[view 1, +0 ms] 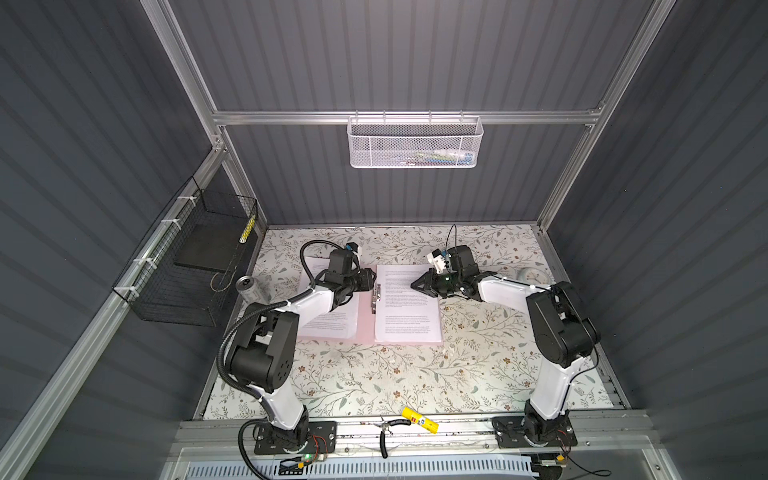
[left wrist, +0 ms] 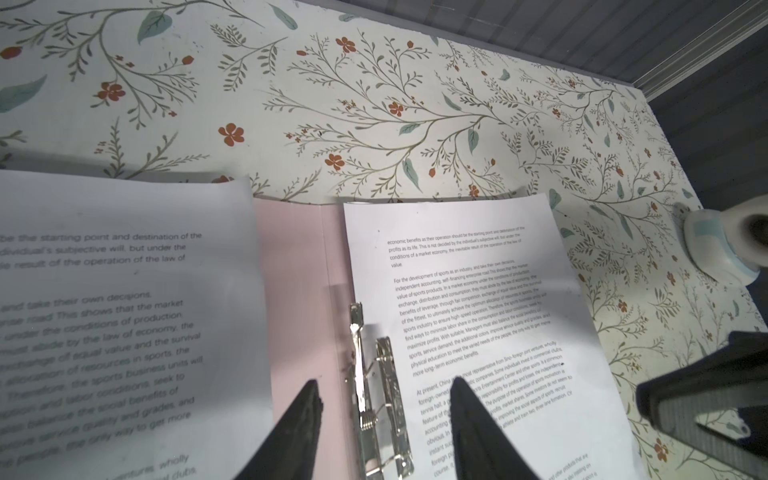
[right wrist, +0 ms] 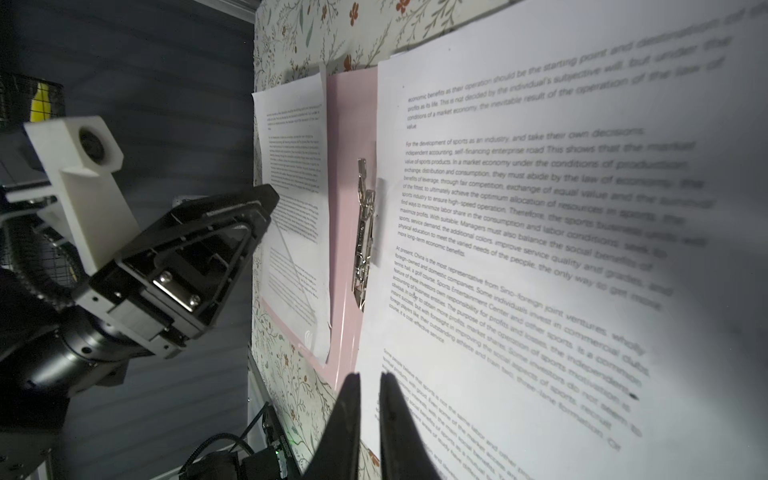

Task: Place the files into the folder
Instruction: 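Hold the sheet with the right gripper while the left gripper moves to the clip lever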

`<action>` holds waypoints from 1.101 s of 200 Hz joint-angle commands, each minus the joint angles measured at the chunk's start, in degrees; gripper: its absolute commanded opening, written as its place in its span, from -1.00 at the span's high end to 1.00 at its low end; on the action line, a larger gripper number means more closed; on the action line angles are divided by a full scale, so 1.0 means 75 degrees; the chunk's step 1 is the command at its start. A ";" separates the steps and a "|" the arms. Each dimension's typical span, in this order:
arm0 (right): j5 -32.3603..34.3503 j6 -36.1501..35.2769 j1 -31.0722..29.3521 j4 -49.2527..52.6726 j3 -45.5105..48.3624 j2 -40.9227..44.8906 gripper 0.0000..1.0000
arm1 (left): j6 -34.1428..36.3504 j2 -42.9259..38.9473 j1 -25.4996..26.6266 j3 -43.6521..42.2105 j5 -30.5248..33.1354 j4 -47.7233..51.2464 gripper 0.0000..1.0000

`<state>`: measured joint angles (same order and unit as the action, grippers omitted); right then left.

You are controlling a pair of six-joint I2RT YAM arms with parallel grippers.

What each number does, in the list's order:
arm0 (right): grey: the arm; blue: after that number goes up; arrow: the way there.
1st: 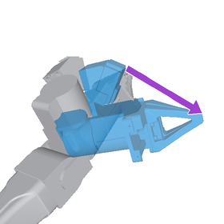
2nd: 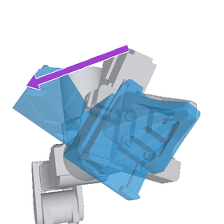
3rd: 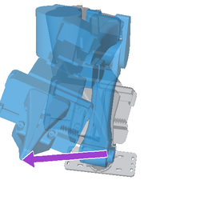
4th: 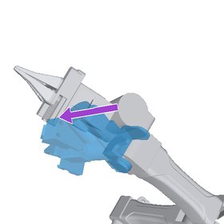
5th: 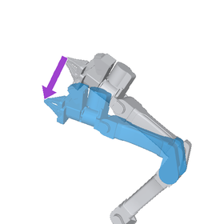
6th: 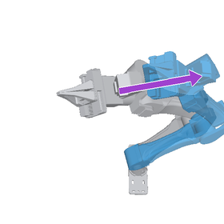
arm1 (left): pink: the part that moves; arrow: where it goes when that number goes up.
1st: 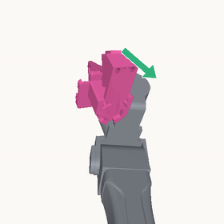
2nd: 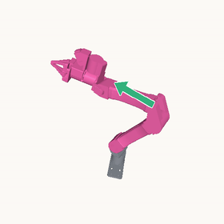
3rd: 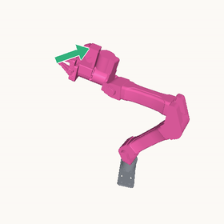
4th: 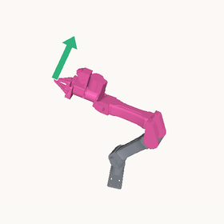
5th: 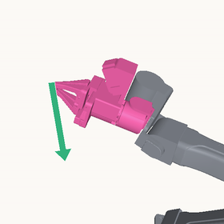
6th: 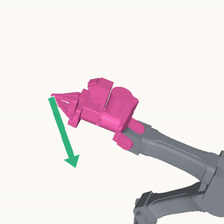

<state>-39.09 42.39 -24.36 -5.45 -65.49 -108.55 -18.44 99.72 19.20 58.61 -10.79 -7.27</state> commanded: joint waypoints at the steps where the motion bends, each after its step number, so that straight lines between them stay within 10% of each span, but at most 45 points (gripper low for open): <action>1: -0.0137 -0.0017 -0.0010 0.0084 -0.0279 -0.0057 0.75 | 0.0158 0.0328 -0.0139 0.0310 -0.0875 -0.0412 -0.03; 42: -0.0197 0.0101 -0.0031 -0.0012 -0.0291 -0.0104 0.75 | 0.0152 0.1242 -0.0287 0.0786 -0.1954 -0.0736 -0.02; 220: -0.0091 0.0089 -0.0053 -0.0018 -0.0244 -0.0031 0.76 | -0.0014 0.2482 -0.0407 0.1273 -0.2030 -0.0746 0.03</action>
<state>-39.68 43.09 -24.53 -5.10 -66.46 -108.77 -18.41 116.77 16.64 66.63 -24.18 -12.95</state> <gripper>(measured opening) 0.122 0.487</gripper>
